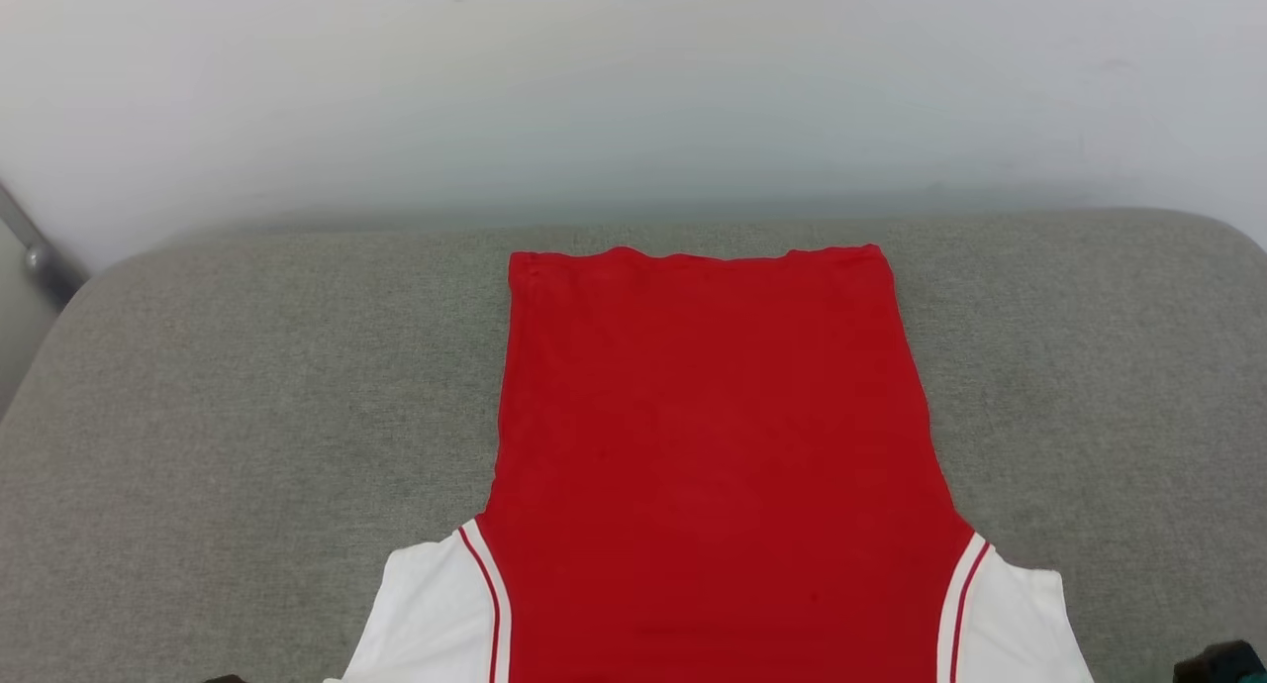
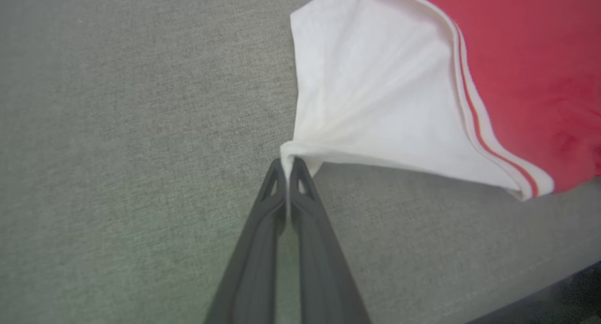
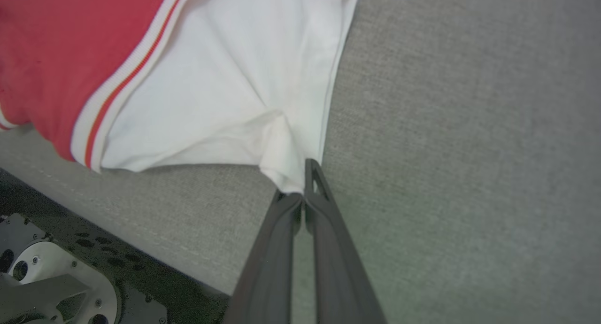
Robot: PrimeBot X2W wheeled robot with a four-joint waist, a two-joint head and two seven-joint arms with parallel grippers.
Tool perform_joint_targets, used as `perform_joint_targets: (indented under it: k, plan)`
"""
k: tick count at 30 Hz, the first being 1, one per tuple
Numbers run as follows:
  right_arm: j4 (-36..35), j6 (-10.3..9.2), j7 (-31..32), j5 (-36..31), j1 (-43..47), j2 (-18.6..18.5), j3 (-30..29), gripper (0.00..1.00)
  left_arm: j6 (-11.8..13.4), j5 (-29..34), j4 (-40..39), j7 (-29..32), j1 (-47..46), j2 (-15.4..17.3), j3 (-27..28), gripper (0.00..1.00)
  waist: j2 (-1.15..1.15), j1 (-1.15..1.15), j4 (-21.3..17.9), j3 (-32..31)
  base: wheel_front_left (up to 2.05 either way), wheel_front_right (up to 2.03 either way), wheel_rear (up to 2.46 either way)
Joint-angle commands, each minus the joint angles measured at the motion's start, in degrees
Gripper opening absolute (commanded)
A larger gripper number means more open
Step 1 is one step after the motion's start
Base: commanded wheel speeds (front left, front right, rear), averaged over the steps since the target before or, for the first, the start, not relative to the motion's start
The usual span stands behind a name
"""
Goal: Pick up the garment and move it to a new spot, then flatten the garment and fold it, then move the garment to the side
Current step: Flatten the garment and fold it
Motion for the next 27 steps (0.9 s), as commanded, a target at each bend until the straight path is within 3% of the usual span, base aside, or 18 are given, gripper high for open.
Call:
perform_joint_targets:
  k: [1,7,8,9,10,11,13,22,27]
  plan:
    - [-0.4,-0.06,0.75,-0.37,2.03,-0.13,-0.61,0.0,0.38,0.0,-0.33,-0.14,0.96,0.4,0.17,0.0,0.0,0.02,0.18,-0.22,0.0,0.0,0.0]
    - [-4.15,-0.06,4.2,-4.04,5.66,-0.97,-6.05,0.02,1.17,-0.04,-2.41,-0.02,2.5,0.58,-0.01,0.0,0.0,0.02,0.68,-0.58,0.0,0.0,0.0]
    - [-4.7,-0.06,4.69,-4.34,6.28,-0.59,-7.31,0.27,1.29,0.12,-2.71,-0.02,2.41,0.48,-0.06,0.0,0.0,0.02,0.84,-0.6,0.0,0.0,0.0]
    - [-5.37,-0.06,5.14,-4.76,6.7,-0.42,-8.63,0.39,1.51,0.28,-3.1,-0.01,2.36,0.39,-0.16,0.0,0.0,0.02,0.99,-0.62,0.0,0.0,0.0]
    - [-6.06,-0.06,5.53,-5.54,6.77,-0.59,-10.07,0.58,1.69,0.56,-3.54,-0.01,2.29,0.31,-0.25,0.0,0.0,0.02,1.14,-0.62,0.0,0.0,0.0]
    - [-6.71,-0.06,5.72,-6.43,6.77,-1.05,-11.8,0.93,1.88,0.72,-4.02,-0.02,2.28,0.22,-0.35,0.0,0.0,0.02,1.26,-0.62,0.0,0.0,0.0]
    - [-7.96,-0.07,6.24,-7.49,6.81,-1.26,-15.85,1.0,2.34,1.18,-4.92,-0.01,2.38,0.13,-0.59,0.0,0.0,0.02,1.6,-0.55,0.0,0.0,0.0]
    - [-21.66,-0.05,14.81,-9.65,0.76,-4.91,-34.53,1.0,4.71,3.17,-11.36,0.07,0.83,1.31,0.2,0.0,0.0,0.02,4.74,2.66,0.0,0.0,0.0]
    - [-25.9,-0.05,24.3,-8.6,-9.26,-6.49,-37.53,1.0,5.7,5.41,-14.7,0.68,-1.77,1.58,0.18,0.0,0.0,0.02,7.73,7.19,0.0,0.0,0.0]
